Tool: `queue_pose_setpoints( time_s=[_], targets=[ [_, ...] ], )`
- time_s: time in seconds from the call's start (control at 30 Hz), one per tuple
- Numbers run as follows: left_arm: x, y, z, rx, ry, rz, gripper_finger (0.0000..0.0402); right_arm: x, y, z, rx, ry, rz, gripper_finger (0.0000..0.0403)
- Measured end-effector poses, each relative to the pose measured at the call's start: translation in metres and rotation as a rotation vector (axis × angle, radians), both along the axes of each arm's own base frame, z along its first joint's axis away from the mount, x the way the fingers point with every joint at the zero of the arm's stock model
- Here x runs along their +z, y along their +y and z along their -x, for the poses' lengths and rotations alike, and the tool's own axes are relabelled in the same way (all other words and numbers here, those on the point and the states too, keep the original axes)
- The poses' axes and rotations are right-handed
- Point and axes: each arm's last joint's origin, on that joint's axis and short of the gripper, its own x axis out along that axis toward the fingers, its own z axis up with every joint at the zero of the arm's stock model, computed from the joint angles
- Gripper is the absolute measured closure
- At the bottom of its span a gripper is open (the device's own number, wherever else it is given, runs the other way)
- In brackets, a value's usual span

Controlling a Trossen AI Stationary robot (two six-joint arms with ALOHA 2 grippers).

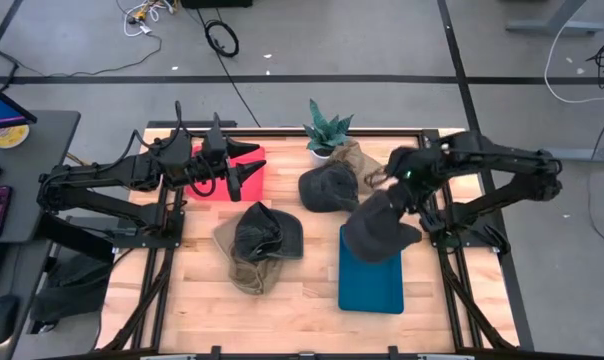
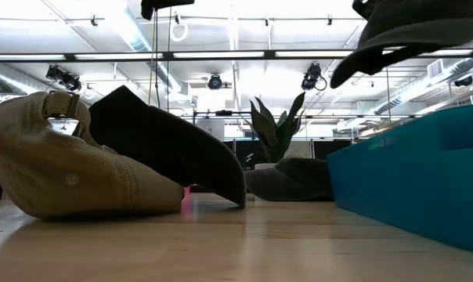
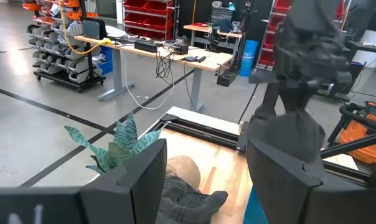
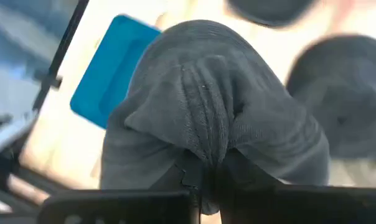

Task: Pick & Place hat
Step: Put the top right black cap into the blue bin

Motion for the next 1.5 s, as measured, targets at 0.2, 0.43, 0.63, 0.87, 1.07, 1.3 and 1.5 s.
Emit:
queue_pose_setpoints(
  time_s=[0.2,0.43,0.63,0.87,1.07,1.3,1.5],
  targets=[
    [0.000,0.000,0.000,0.001,-0.001,0.002,0.0177,-0.012,0.022,-0.018,0.222,-0.003,0.202,0.0389],
    [0.000,0.000,0.000,0.000,0.003,0.001,0.0177,-0.025,0.049,-0.032,0.422,0.015,0.322,0.0388],
    [0.000,0.000,0.000,0.000,0.007,0.000,0.0177,-0.034,0.069,-0.037,0.512,0.029,0.381,0.0390],
    [0.000,0.000,0.000,-0.001,0.007,0.000,0.0177,-0.062,0.082,-0.039,0.572,0.123,0.417,0.0390],
    [-0.001,0.000,0.000,0.000,0.008,0.000,0.0177,-0.087,0.083,-0.037,0.606,0.178,0.427,0.0390],
    [-0.001,0.000,0.000,0.000,0.005,0.008,0.0177,-0.097,0.085,-0.041,0.630,0.135,0.423,0.0390],
    [-0.001,0.000,0.000,0.000,0.005,0.009,0.0177,-0.101,0.088,-0.048,0.650,0.063,0.421,0.0390]
  ],
)
